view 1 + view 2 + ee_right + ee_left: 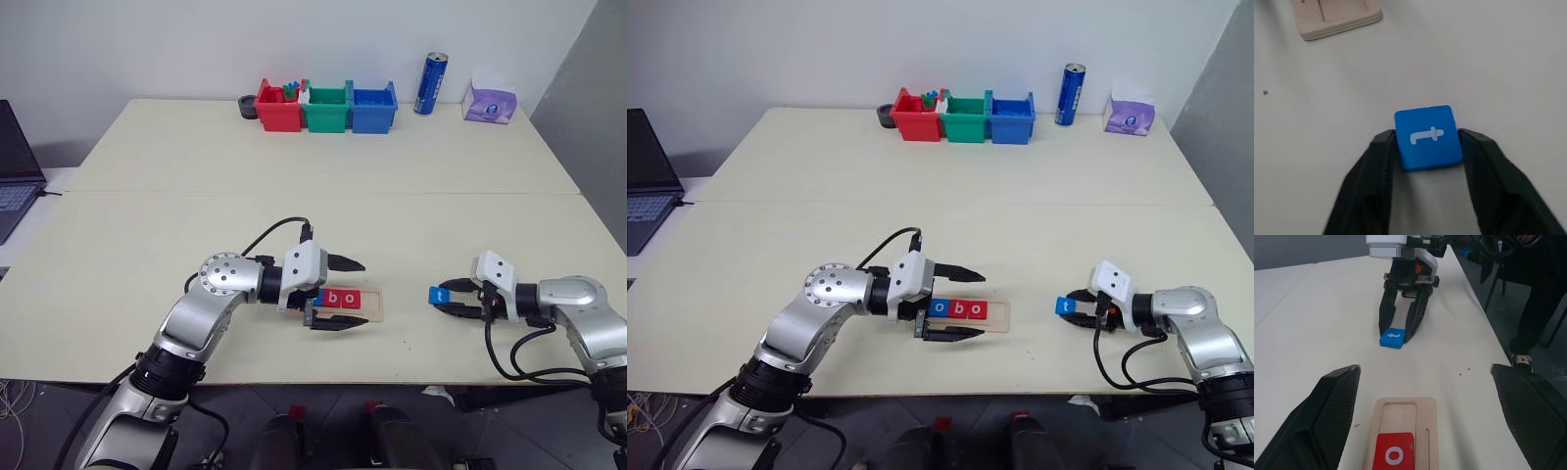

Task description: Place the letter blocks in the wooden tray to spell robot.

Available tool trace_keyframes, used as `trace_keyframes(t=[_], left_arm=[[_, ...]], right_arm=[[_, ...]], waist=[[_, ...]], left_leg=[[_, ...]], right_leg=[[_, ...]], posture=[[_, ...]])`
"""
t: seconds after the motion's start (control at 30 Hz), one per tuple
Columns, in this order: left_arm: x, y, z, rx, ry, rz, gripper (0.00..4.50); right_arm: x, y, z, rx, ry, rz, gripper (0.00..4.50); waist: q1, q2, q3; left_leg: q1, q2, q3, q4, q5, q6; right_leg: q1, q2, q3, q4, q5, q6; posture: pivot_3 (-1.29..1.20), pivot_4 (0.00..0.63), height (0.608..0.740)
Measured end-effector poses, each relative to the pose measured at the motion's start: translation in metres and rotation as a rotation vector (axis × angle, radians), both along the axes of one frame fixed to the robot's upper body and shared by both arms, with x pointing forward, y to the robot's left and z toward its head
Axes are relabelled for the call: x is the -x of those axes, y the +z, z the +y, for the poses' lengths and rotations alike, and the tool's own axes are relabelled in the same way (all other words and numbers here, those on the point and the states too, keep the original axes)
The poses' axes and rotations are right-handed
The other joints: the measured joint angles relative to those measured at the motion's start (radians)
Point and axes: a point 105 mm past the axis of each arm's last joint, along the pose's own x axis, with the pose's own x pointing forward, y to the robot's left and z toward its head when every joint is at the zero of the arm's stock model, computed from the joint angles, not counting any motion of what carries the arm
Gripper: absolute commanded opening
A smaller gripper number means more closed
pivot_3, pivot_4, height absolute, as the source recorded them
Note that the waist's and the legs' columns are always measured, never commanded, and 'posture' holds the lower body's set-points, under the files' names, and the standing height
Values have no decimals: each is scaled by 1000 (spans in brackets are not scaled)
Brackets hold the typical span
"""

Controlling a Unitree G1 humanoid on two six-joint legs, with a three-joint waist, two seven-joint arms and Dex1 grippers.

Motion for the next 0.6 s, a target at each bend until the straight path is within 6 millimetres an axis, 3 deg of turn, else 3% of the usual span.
trace_keyframes(t=[0.2,0.3,0.43,0.6], left_arm=[[-2,2,1,1,0,-13,4500],[-8,2,14,-10,32,-7,4500],[-20,7,47,-47,100,-25,4500],[-20,8,71,-70,128,-27,4500]], right_arm=[[0,1,3,-6,3,-4,1464],[-1,16,23,-39,51,-38,1464],[3,41,62,-93,148,-96,1464],[13,36,90,-113,221,-67,1464]], waist=[[0,0,0],[-6,0,0],[-4,0,0],[3,0,0]], left_leg=[[0,0,0,0,0,0],[1,1,-1,0,0,0],[1,1,-2,0,0,0],[-1,1,-2,0,0,0]], right_leg=[[0,0,0,0,0,0],[0,1,0,1,0,0],[0,1,-1,1,0,0],[0,-2,-1,0,0,0]], posture=[[0,150,740],[0,150,740],[0,150,740],[0,150,740]])
